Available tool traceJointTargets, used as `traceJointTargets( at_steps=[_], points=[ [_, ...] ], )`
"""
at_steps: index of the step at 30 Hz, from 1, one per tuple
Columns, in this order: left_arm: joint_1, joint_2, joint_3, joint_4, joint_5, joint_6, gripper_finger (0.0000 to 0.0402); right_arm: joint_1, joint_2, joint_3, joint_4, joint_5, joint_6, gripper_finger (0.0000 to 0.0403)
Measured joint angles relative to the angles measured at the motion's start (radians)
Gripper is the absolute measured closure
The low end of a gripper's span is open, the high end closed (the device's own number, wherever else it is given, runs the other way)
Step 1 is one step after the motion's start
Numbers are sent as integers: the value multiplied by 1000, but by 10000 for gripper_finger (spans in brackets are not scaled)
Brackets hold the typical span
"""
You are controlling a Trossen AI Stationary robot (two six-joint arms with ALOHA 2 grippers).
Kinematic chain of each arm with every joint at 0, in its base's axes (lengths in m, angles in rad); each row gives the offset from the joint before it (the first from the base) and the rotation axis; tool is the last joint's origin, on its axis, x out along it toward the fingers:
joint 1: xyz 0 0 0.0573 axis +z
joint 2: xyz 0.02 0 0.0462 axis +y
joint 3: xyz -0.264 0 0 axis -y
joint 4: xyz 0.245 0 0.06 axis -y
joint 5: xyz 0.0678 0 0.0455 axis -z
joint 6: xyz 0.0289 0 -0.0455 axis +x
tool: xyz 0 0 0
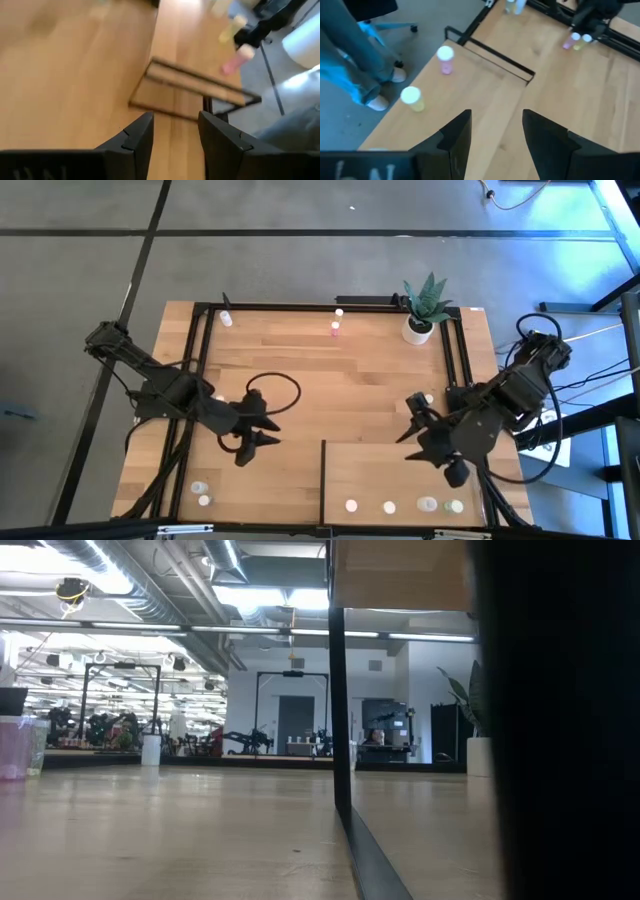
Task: Pick and place medicine bottles onto shelf by color
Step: Put the bottom pink pill bottle on the shelf aligned with the other pink pill bottle
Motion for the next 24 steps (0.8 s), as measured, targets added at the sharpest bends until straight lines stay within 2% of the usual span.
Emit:
traceJointTargets(
  at_steps=[4, 10, 17, 21, 24],
  points=[
    [-15, 0, 0, -107, 50, -183, 255, -32, 1, 0, 11, 0, 0, 225],
    [-24, 0, 0, -237, 53, -432, 255, -75, 1, 0, 23, 0, 8, 225],
    [3, 0, 0, -366, 53, -702, 255, -136, 2, 0, 22, 2, 165, 225],
    [19, 0, 0, -431, 51, -751, 255, -165, 2, 0, 21, 5, 225, 225],
    [21, 0, 0, -421, 49, -749, 255, -179, 2, 0, 21, 8, 234, 225]
  ],
)
